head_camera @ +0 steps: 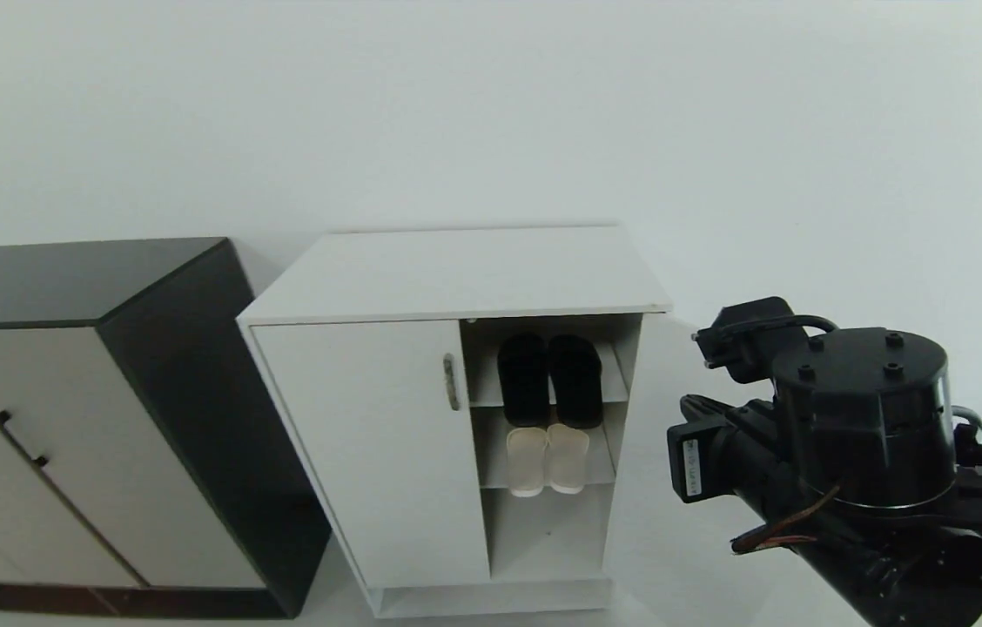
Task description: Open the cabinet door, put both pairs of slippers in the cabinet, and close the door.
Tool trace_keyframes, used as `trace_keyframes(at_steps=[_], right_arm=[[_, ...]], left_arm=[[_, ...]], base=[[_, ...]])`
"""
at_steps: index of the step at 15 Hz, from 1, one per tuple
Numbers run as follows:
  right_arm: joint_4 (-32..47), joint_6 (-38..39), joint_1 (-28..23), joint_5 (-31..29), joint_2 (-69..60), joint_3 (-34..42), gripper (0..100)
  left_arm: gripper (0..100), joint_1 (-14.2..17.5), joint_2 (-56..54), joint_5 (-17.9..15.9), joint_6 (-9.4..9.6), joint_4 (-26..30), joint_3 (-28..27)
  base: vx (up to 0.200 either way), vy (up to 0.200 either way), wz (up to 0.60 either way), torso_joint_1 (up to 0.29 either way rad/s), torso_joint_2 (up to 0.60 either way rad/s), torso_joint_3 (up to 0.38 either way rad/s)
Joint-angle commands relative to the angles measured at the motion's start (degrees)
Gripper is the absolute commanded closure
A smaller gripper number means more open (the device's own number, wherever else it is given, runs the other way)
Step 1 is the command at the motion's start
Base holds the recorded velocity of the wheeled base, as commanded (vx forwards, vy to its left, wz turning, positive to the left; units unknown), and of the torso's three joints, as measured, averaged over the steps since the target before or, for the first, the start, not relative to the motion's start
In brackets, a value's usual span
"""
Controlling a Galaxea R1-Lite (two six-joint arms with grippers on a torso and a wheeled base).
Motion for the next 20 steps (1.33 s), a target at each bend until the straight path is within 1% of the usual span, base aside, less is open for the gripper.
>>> trace_keyframes(at_steps=[1,3,4,5,6,7,8,10,11,13,17,20], right_arm=[[0.0,0.0,-0.4,0.0,0.0,-0.1,100],[0.0,-0.2,-1.8,0.0,-0.1,-0.3,100],[-0.1,-0.9,-2.9,0.1,-0.1,-0.5,100],[-0.4,-1.2,-4.3,1.5,0.0,-1.0,100],[-1.6,-1.3,-6.3,4.2,0.3,-1.9,100],[-1.9,-1.2,-9.0,6.7,0.5,-3.2,100],[-1.9,-1.1,-12.9,9.0,1.5,-4.9,100],[-1.9,-1.1,-18.4,12.5,3.8,-8.3,100],[-2.1,-0.9,-20.7,15.1,5.3,-10.0,100],[-2.2,-0.6,-23.1,17.8,7.6,-12.4,100],[-5.8,0.7,-26.1,18.0,14.9,-17.2,100],[-6.9,0.8,-27.9,18.8,19.0,-20.0,100]], left_arm=[[100,0.0,0.0,0.0,0.0,0.0,0.0],[100,0.0,0.0,0.0,0.0,0.0,0.0],[100,0.0,0.0,0.0,0.0,0.0,0.0],[100,0.0,0.0,0.0,0.0,0.0,0.0],[100,0.0,0.0,0.0,0.0,0.0,0.0],[100,0.0,0.0,0.0,0.0,0.0,0.0],[100,0.0,0.0,0.0,0.09,0.0,0.0],[100,0.0,0.0,0.0,0.09,0.0,0.0],[100,0.0,0.0,0.0,0.09,0.0,0.0],[100,0.0,0.0,0.0,0.09,0.0,0.0],[100,0.0,0.0,0.0,0.0,0.0,0.0],[100,0.0,0.0,0.0,0.0,0.0,0.0]], base=[[0.0,0.0,-0.6,0.007,0.0,-0.002],[0.0,0.0,-0.6,0.012,0.0,-0.007],[0.0,0.0,0.0,0.0,0.0,0.0],[0.0,0.0,0.0,0.0,0.0,0.0],[0.0,0.0,0.0,0.0,0.0,0.0],[0.0,0.0,0.0,0.0,0.0,0.0],[0.0,0.0,0.0,0.0,0.0,0.0],[-0.2,0.0,0.0,0.0,0.0,0.005],[-0.2,0.0,0.0,0.017,0.01,-0.002],[0.0,0.0,0.0,0.0,0.0,0.0],[0.0,0.0,0.0,0.0,0.0,0.0],[0.0,0.0,0.0,0.0,0.0,0.0]])
